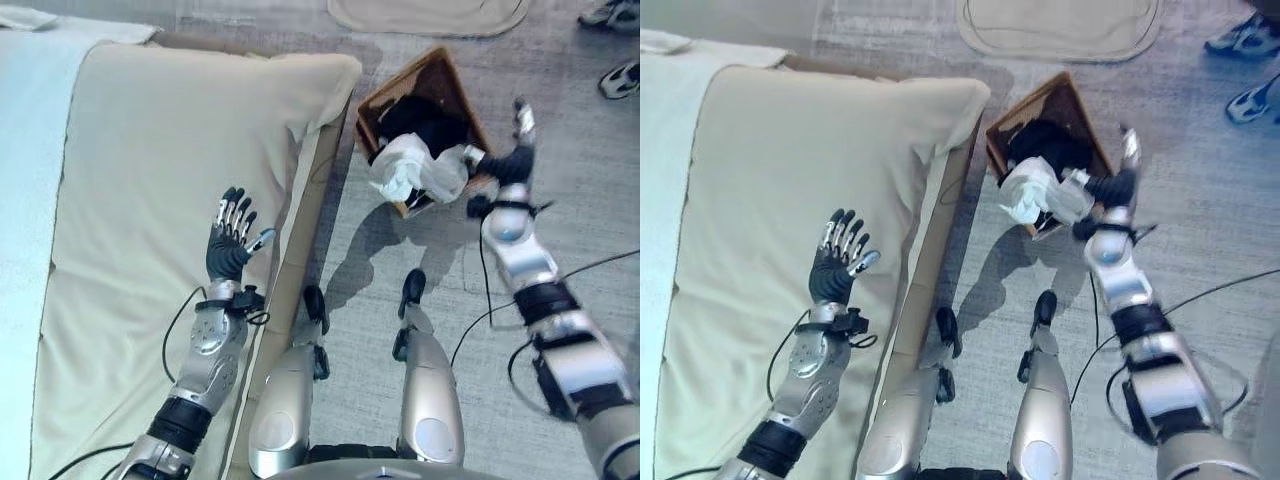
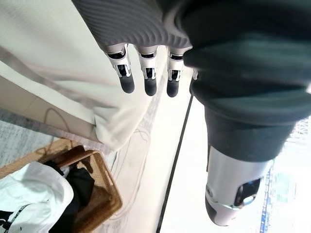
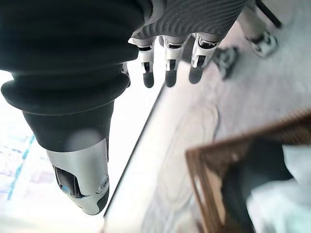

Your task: Pick up clothes into the bucket

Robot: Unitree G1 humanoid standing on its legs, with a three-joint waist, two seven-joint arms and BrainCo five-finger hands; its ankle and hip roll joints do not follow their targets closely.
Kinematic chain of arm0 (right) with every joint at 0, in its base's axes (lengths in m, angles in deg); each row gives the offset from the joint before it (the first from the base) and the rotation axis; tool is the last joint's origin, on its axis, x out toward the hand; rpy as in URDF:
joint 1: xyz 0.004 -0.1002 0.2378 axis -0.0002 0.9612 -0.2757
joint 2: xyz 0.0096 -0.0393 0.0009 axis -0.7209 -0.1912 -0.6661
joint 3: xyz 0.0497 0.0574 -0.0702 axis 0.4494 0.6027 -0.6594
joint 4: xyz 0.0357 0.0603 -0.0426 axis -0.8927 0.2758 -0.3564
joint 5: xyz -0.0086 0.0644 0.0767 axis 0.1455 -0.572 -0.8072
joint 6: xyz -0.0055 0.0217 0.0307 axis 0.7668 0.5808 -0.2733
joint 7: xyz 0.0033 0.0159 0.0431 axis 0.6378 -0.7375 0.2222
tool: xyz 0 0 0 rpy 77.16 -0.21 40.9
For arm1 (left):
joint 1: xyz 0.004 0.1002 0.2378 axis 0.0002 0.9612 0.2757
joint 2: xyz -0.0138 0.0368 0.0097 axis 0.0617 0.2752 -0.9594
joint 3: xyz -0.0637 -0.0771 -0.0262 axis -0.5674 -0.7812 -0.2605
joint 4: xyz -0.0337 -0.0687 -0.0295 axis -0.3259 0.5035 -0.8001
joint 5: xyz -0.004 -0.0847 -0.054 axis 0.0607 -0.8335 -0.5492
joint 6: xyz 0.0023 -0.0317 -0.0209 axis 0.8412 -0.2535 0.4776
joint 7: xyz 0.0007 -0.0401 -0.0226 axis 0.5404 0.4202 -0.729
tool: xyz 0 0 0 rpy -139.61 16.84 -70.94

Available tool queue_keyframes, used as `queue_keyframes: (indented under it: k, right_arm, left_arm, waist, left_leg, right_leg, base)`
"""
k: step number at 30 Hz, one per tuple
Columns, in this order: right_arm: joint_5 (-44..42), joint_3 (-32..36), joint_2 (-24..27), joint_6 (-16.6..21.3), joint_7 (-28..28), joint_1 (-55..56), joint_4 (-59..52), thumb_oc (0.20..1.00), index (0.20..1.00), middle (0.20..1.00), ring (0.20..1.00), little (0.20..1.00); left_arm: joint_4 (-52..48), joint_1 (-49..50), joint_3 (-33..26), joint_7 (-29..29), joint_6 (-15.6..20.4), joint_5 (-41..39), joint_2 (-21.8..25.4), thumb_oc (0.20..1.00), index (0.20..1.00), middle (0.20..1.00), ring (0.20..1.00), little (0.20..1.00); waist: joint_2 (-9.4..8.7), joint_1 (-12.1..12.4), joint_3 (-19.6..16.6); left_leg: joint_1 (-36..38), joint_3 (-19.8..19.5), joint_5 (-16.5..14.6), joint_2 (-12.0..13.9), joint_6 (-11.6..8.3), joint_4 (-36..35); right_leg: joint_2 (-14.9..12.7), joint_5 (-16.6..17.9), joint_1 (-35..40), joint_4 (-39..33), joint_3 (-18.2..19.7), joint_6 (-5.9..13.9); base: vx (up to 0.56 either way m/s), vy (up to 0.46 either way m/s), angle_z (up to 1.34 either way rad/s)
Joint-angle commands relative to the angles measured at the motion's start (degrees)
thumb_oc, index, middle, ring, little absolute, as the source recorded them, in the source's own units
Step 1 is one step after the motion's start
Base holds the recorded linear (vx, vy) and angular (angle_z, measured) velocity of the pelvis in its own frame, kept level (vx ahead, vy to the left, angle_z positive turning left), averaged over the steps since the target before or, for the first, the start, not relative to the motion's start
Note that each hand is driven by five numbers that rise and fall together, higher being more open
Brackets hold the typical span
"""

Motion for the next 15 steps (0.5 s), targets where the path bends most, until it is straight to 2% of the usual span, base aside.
queue_keyframes:
  k: [1, 7, 10, 12, 15]
  right_arm:
    - [-1.3, 1.0, -0.6, 4.8, 3.3, 2.5, -4.1, 1.000, 1.000, 1.000, 1.000, 1.000]
    - [-4.5, 2.1, -5.4, 5.8, 10.9, 16.1, -9.0, 1.000, 1.000, 1.000, 1.000, 1.000]
    - [-4.8, 1.5, -6.3, 5.5, 12.4, 18.6, -9.8, 1.000, 1.000, 1.000, 1.000, 1.000]
    - [-8.9, 1.4, -8.3, 5.8, 14.3, 20.8, -10.2, 1.000, 1.000, 1.000, 1.000, 1.000]
    - [-10.5, -0.2, -9.8, 5.3, 16.3, 23.7, -10.4, 1.000, 1.000, 1.000, 1.000, 1.000]
  left_arm:
    - [0.5, 1.9, -1.8, -1.9, 1.4, 2.1, 0.8, 1.000, 1.000, 1.000, 1.000, 1.000]
    - [4.4, 6.5, -5.1, -4.4, -0.3, 4.0, -1.1, 1.000, 1.000, 1.000, 1.000, 1.000]
    - [5.2, 7.8, -5.9, -4.6, -0.7, 5.2, -1.3, 1.000, 1.000, 1.000, 1.000, 1.000]
    - [6.3, 8.8, -6.1, -4.7, -1.6, 6.0, -1.7, 1.000, 1.000, 1.000, 1.000, 1.000]
    - [8.1, 9.9, -6.5, -5.0, -2.5, 7.9, -2.3, 1.000, 1.000, 1.000, 1.000, 1.000]
  waist:
    - [-2.51, 0.5, -4.7]
    - [-3.68, 0.6, -10.2]
    - [-3.87, 0.7, -11.7]
    - [-3.99, 0.8, -13.4]
    - [-3.94, 1.2, -15.8]
  left_leg:
    - [1.8, -4.4, -0.8, 3.7, -5.09, -0.8]
    - [8.3, -5.3, -0.6, 4.8, -5.47, -3.0]
    - [10.0, -5.4, -0.7, 5.1, -5.59, -3.5]
    - [11.2, -5.2, -0.9, 5.3, -5.83, -3.8]
    - [13.0, -5.5, -1.2, 5.5, -5.85, -4.2]
  right_leg:
    - [-5.6, 1.1, 3.9, 0.0, 0.1, 6.65]
    - [-5.0, 0.3, 11.2, -2.5, -2.3, 7.05]
    - [-4.6, 0.3, 13.3, -3.7, -2.9, 7.09]
    - [-4.4, 0.2, 15.0, -4.8, -3.6, 7.20]
    - [-4.3, -0.1, 17.4, -5.6, -4.3, 7.25]
  base:
    - [0.12, -0.029, 0.01]
    - [0.11, -0.022, 0.09]
    - [0.05, -0.014, 0.05]
    - [0.07, -0.016, 0.07]
    - [0.09, -0.013, 0.05]
